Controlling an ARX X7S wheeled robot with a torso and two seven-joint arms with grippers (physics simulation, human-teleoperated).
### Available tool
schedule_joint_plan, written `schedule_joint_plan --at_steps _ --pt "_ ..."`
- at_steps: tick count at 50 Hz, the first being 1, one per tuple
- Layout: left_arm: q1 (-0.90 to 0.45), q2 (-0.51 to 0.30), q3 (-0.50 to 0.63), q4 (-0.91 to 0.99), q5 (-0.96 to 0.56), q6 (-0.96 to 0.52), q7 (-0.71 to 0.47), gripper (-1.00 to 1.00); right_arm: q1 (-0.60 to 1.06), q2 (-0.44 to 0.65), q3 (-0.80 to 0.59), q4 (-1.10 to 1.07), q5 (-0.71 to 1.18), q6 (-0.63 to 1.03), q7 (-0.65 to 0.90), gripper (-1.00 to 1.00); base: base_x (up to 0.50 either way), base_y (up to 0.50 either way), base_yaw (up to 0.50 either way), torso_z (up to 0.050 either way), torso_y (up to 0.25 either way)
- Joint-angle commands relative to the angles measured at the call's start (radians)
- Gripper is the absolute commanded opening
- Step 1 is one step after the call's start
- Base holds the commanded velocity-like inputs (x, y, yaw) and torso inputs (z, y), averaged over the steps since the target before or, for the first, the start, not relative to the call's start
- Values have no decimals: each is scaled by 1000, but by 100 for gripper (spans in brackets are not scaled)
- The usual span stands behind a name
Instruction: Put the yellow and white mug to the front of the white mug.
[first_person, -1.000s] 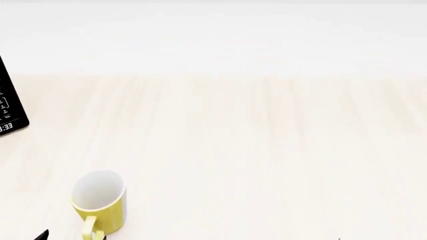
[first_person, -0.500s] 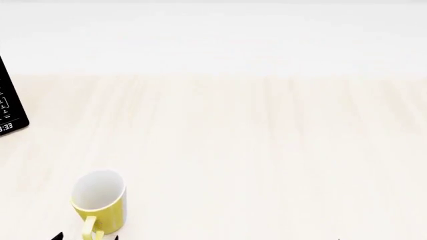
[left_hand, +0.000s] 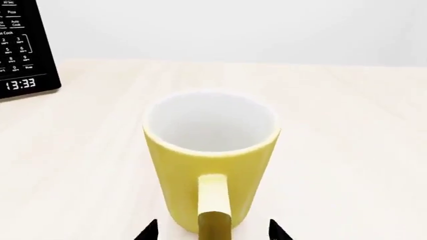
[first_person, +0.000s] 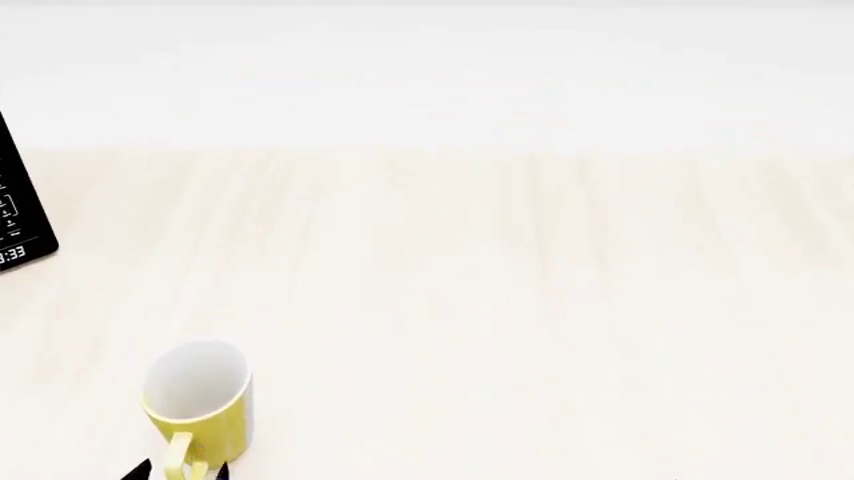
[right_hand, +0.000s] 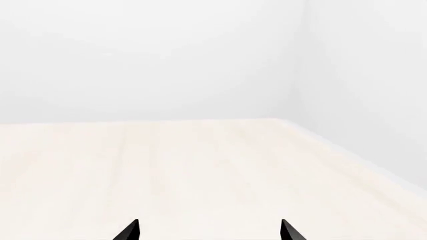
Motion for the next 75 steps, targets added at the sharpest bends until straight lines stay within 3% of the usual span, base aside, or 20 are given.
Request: schedule_joint_plan --at_steps 1,22,33,41,45,47,51,55,59,66,75 --pt "4 -4 12 9 -8 12 -1 -100 4 4 -7 11 1 -4 4 100 0 0 0 0 0" --pt "11 -25 26 8 -2 48 -11 -100 6 12 -14 18 5 -4 15 100 0 0 0 0 0" --pt "-55 -60 11 -72 -60 111 87 -100 4 16 -16 19 11 -8 18 100 0 0 0 0 0" --pt "-188 -112 41 -235 -130 221 349 -100 5 18 -19 21 12 -10 21 100 0 0 0 0 0" --pt "-308 -134 49 -365 -247 126 537 -100 6 20 -19 24 13 -10 23 100 0 0 0 0 0" --pt "-358 -131 68 -461 -209 184 579 -100 6 21 -19 25 15 -11 24 100 0 0 0 0 0" --pt "-464 -137 102 -611 -247 190 800 -100 5 24 -17 22 17 -9 26 100 0 0 0 0 0" --pt "-553 -171 136 -662 -320 92 1038 -100 5 25 -16 24 19 -12 27 100 0 0 0 0 0" --pt "-574 -193 158 -662 -360 65 1191 -100 4 27 -14 24 22 -13 30 100 0 0 0 0 2" --pt "-599 -187 194 -677 -360 65 1291 -100 0 31 -15 15 25 -11 33 100 0 0 0 0 0" --pt "-594 -177 200 -649 -367 64 1294 -100 -2 35 -13 15 30 -12 37 100 0 0 0 0 0"
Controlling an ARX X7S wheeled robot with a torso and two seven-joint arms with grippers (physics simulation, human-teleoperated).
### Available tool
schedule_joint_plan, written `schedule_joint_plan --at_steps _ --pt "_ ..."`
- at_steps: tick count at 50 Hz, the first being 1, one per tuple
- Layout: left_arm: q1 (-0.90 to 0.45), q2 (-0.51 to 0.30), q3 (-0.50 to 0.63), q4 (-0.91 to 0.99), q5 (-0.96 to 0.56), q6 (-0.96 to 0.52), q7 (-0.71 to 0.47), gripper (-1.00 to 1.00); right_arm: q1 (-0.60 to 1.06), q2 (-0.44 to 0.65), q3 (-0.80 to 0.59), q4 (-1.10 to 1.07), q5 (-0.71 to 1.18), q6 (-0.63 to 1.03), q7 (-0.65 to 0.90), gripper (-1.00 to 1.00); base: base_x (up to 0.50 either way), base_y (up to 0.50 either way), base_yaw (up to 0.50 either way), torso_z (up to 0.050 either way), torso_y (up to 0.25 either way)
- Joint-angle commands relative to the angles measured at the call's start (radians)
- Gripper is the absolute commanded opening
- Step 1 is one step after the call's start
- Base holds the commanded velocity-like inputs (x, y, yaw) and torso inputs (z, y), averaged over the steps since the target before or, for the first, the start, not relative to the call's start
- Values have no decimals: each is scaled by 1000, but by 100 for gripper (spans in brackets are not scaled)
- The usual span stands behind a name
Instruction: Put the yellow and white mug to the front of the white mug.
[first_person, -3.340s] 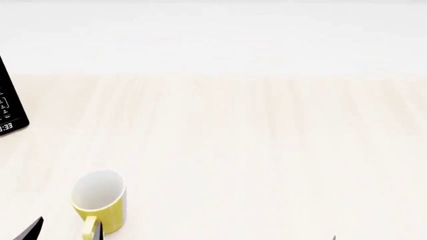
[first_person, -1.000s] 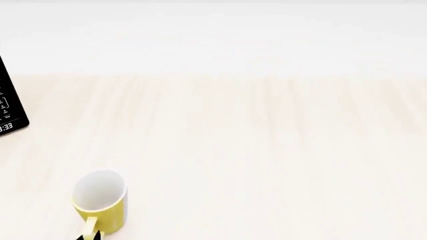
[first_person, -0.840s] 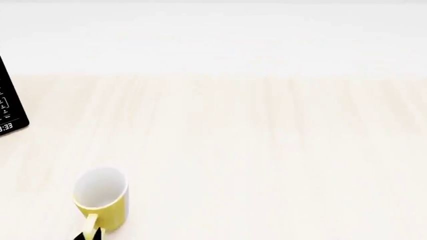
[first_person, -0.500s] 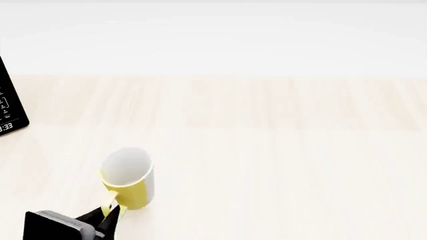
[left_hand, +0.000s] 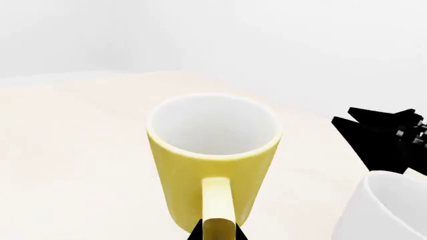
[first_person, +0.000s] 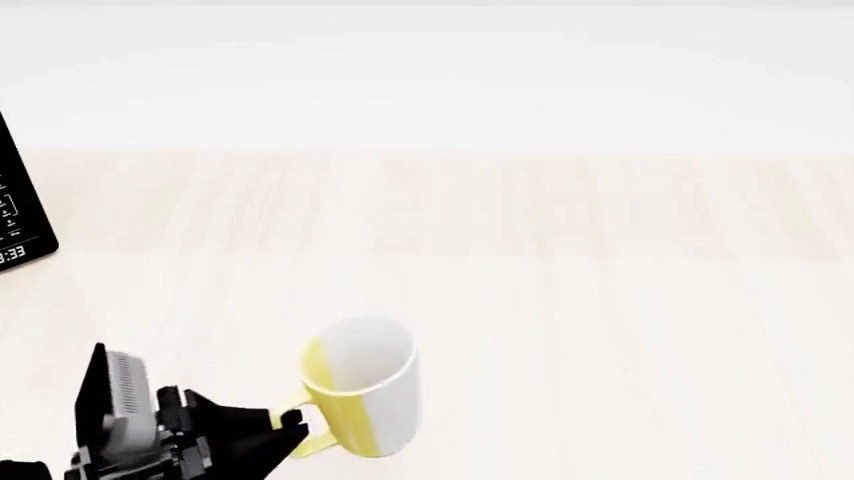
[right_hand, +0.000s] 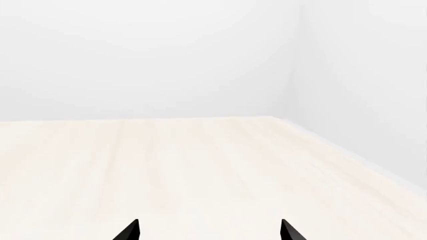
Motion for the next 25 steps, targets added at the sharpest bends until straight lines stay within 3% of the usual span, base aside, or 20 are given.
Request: schedule_joint_plan --at_steps 1,6,25 --pt "-31 -5 20 21 -52 -36 117 -100 -2 5 0 0 5 -2 4 100 0 0 0 0 0" --pt "-6 -1 44 103 -49 -59 104 -100 -1 7 -4 -1 4 0 5 100 0 0 0 0 0" --pt "-30 48 83 65 -6 -34 77 -100 -9 14 -1 -9 14 -4 14 100 0 0 0 0 1"
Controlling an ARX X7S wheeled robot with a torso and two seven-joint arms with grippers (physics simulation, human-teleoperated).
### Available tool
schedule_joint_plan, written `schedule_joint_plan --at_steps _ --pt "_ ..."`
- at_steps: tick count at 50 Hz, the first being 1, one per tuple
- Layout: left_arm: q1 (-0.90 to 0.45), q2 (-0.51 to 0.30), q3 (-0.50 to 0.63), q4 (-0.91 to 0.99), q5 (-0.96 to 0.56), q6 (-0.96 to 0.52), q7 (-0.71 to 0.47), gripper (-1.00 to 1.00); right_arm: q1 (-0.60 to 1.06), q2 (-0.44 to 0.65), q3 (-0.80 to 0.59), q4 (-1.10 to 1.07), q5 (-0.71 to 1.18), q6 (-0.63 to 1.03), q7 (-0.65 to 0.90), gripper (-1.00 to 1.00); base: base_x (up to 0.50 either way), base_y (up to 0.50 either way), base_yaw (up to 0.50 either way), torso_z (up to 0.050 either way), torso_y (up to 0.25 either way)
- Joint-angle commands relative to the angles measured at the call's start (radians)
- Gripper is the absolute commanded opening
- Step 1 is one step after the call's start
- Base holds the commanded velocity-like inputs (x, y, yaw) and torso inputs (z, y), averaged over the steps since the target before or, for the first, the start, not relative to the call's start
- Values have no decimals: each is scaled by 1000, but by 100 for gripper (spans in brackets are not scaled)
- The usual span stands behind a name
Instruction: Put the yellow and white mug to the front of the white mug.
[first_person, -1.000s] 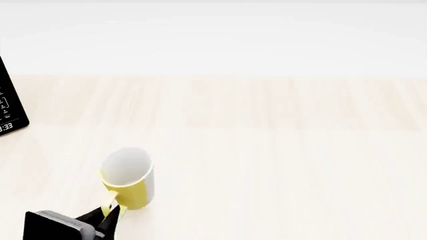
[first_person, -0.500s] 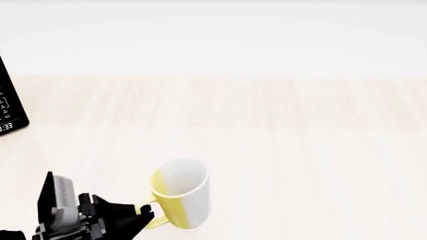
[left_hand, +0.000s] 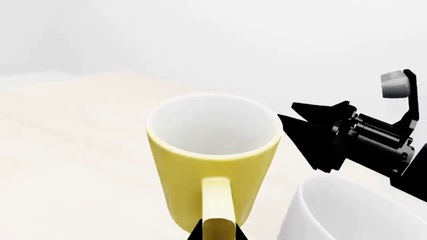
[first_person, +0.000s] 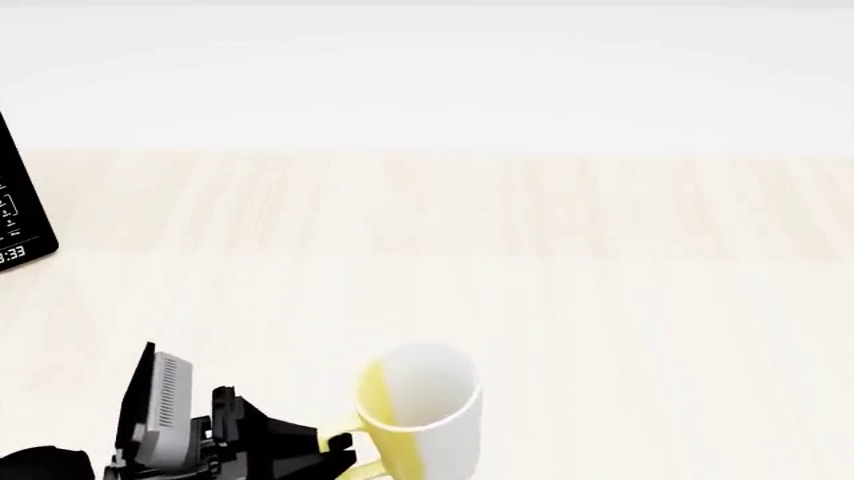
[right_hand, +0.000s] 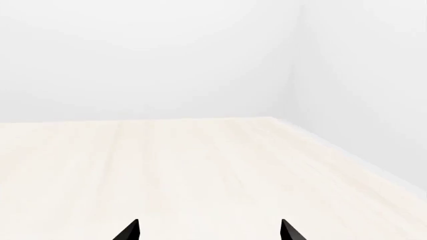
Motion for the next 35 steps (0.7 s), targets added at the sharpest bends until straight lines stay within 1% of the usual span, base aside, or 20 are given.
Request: schedule_joint_plan --at_steps 1,14,24,29,35 --pt "-11 22 11 -9 9 14 -8 -100 -3 4 -1 -4 4 -1 4 100 0 0 0 0 0" --pt "-30 50 18 -107 42 83 -18 -100 -3 8 -8 -4 4 -4 8 100 0 0 0 0 0" --pt "-50 92 40 -263 111 208 -33 -100 -5 11 -11 -8 6 -6 10 100 0 0 0 0 0" --pt "-71 120 51 -373 144 282 -37 -100 -5 13 -14 -8 6 -6 12 100 0 0 0 0 0" --pt "-79 132 59 -414 156 306 -36 -100 -8 15 -13 -13 9 -7 14 100 0 0 0 0 2"
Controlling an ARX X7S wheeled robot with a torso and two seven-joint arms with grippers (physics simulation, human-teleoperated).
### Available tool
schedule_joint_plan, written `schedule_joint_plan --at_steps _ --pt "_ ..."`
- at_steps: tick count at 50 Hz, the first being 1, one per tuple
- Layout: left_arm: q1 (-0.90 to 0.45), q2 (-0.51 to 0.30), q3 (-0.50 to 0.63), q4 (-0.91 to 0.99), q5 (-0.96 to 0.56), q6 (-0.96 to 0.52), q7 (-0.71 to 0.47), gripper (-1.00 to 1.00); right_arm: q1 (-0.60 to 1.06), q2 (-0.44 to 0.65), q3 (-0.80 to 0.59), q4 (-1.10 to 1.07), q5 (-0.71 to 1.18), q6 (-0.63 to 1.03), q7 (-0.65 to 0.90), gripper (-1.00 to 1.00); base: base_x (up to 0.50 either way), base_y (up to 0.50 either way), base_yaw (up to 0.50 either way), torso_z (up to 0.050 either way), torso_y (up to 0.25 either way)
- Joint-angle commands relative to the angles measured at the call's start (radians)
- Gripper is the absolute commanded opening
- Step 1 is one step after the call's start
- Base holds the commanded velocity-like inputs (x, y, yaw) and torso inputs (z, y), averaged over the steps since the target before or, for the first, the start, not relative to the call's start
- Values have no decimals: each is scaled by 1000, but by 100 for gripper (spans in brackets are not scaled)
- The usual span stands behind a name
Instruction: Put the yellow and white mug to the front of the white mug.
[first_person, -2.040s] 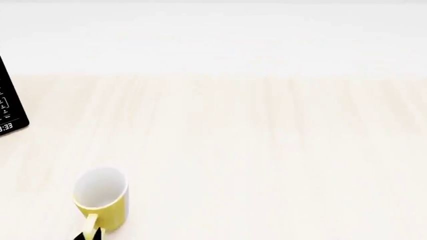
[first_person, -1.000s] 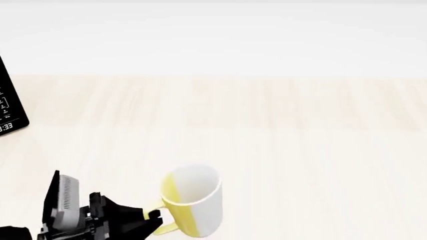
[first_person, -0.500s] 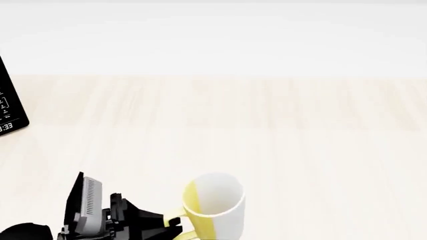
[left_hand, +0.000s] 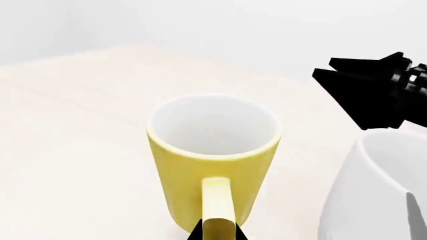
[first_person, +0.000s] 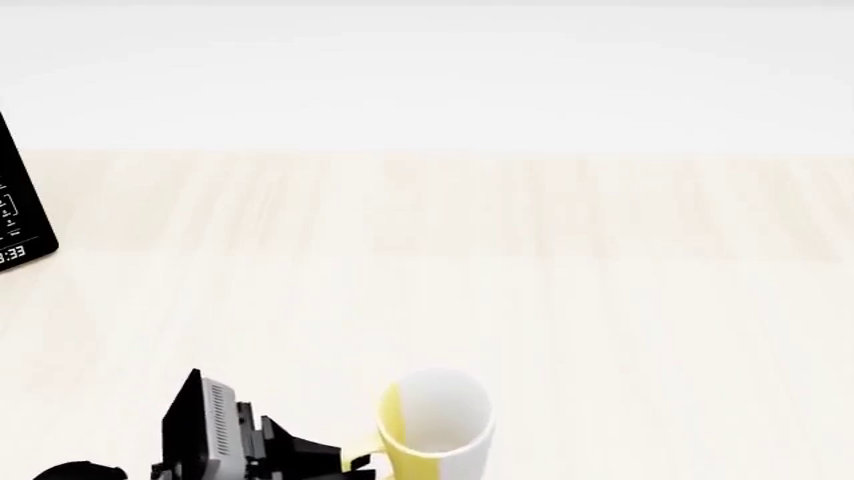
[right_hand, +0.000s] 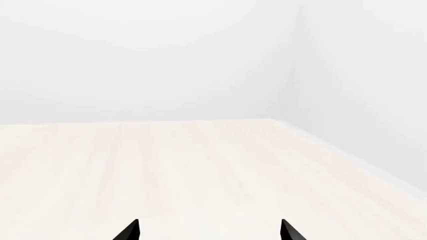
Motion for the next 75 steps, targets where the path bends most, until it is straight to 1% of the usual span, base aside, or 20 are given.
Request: schedule_joint_plan --at_steps 1,4,16,22,45,46,48,62,64,66,67,70,75 --pt "-25 36 13 -120 37 84 -5 -100 -3 4 -2 -6 3 -2 4 100 0 0 0 0 0" --pt "-27 40 16 -131 42 93 -7 -100 -2 5 -2 -3 5 -3 4 100 0 0 0 0 0" --pt "-65 71 24 -273 65 177 -3 -100 -2 7 -5 0 8 -7 7 100 0 0 0 0 0" --pt "-81 92 25 -368 84 250 0 -100 -1 8 -7 1 8 -8 8 100 0 0 0 0 0" --pt "-50 101 -83 -374 236 284 -24 -100 1 14 -17 4 10 -8 13 100 0 0 0 0 0" --pt "-46 101 -85 -374 247 307 -38 100 1 14 -18 5 11 -9 13 100 0 0 0 0 0" --pt "-48 102 -92 -374 252 289 -18 100 1 15 -18 6 11 -9 13 100 0 0 0 0 0" --pt "-45 106 -138 -372 268 301 26 100 2 18 -22 8 14 -11 16 100 0 0 0 0 0" --pt "-47 105 -150 -371 256 295 52 100 2 18 -22 10 15 -12 17 100 0 0 0 0 0" --pt "-53 104 -177 -366 219 274 106 100 2 18 -22 11 16 -13 18 100 0 0 0 0 0" --pt "-53 103 -182 -362 213 273 110 100 2 18 -23 12 16 -13 18 100 0 0 0 0 0" --pt "-42 96 -182 -330 212 257 110 100 5 19 -25 15 16 -14 17 100 0 0 0 0 0" --pt "10 66 -196 -171 165 153 146 100 5 20 -27 13 16 -13 20 100 0 0 0 0 0"
